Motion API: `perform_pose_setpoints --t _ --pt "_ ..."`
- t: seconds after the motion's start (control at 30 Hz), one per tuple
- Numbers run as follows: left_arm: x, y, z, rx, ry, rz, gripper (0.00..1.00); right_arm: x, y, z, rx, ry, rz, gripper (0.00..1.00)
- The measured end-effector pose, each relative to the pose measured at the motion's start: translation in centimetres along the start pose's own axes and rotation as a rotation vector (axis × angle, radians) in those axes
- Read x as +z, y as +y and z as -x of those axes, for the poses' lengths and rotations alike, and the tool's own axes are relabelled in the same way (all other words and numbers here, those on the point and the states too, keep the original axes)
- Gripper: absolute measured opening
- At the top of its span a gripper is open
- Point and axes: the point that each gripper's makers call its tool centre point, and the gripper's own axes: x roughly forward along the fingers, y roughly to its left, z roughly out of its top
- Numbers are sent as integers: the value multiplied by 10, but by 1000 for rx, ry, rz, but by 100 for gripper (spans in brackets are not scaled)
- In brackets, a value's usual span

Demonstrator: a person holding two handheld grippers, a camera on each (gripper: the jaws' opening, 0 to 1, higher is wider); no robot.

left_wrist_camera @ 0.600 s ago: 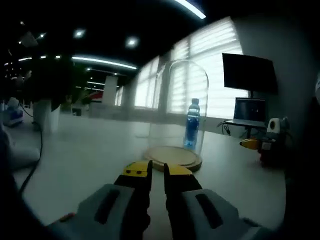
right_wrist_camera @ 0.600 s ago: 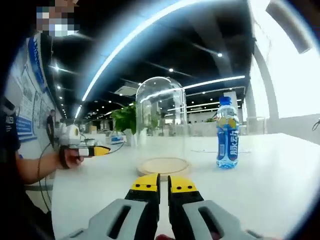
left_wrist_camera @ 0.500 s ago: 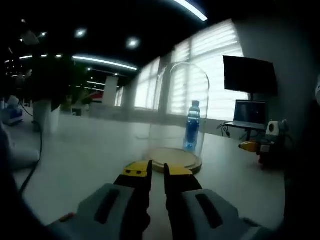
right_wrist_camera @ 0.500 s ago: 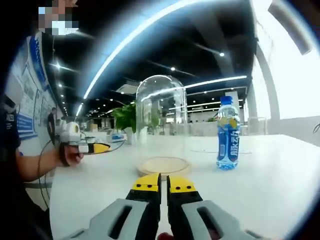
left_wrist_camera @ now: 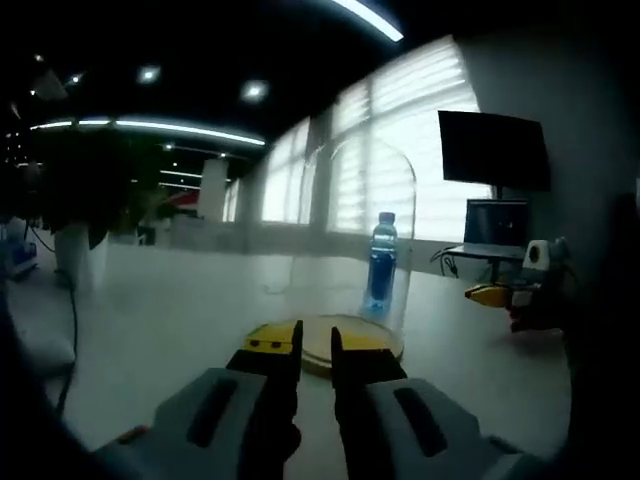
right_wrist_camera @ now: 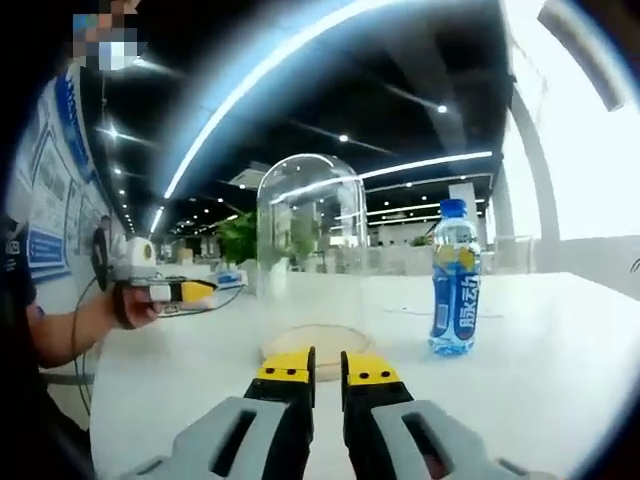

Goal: Open the cover put in the Mizone put the cover back on

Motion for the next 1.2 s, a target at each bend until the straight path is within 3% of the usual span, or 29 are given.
perform_pose_setpoints --t 0.27,0.37,0.57,0.77,1.2 --pt "8 -1 -19 -65 20 -15 8 6 -3 -13 51 17 47 6" --pt "16 -4 -28 -118 -3 -5 8 12 -4 -19 72 18 64 8" --pt "19 0 -43 -123 15 -87 10 21 -8 -29 91 21 80 9" --pt "32 6 -55 -124 -5 -62 11 30 -18 -40 94 22 93 10" --pt "38 12 -78 -125 7 -82 11 47 -27 -63 103 -10 77 10"
